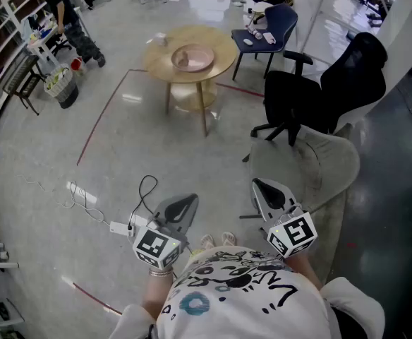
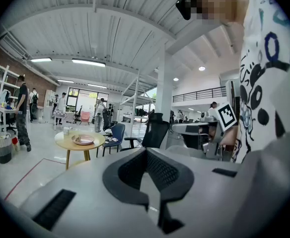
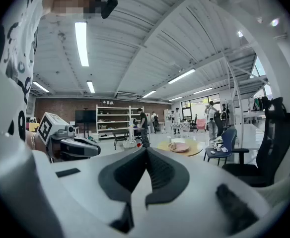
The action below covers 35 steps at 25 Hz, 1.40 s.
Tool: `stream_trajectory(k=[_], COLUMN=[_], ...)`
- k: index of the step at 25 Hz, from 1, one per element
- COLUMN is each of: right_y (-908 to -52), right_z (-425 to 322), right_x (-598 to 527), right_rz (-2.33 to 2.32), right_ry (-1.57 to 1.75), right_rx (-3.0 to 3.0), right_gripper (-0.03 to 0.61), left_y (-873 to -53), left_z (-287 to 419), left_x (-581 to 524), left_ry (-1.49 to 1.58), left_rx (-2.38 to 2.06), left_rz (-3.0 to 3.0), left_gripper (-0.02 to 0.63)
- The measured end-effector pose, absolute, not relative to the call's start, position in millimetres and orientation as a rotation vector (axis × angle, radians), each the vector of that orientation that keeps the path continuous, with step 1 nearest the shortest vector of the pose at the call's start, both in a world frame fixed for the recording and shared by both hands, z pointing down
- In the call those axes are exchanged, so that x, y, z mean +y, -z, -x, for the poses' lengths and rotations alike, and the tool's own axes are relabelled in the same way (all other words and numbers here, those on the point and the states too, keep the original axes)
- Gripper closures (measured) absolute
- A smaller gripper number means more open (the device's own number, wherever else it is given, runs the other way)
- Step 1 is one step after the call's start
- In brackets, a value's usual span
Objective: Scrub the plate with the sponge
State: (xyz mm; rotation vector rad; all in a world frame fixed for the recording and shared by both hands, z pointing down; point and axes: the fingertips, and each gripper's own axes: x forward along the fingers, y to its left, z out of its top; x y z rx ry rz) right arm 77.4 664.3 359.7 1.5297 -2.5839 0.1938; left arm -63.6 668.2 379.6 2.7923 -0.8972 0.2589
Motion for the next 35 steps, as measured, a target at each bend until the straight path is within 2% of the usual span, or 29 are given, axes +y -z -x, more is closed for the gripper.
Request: stream_trajectory(k=[16, 19, 22, 35], right_y=[-360.8, -361.8, -355.7, -342.7], right_z=[-55.2, -46.4, -41.2, -68.5], right_x=[668.2, 667.9, 661.4, 558.5], right_rz=[-1.536, -1.532, -1.528, -1.481], right_ry=[-0.279, -0.228, -0.183, -0.111], right_rx=[-2.603, -2.59, -2.576, -2.625], right_gripper=[0.552, 0.552, 0.552, 0.552], left_y=[-396.4, -388.9, -368.9, -359.9], left_z=[91.2, 105.9, 116.5, 102.3], left_x=[682.6, 676.2, 664.2, 563.9], left_ry=[-0.272, -0.17, -0.071, -0.076], left_rx=[-0.87, -0.887, -0.915, -1.037], left_rz=[-2.758, -2.731, -2.742, -2.715], left_gripper=[0.598, 0.598, 0.598, 0.598])
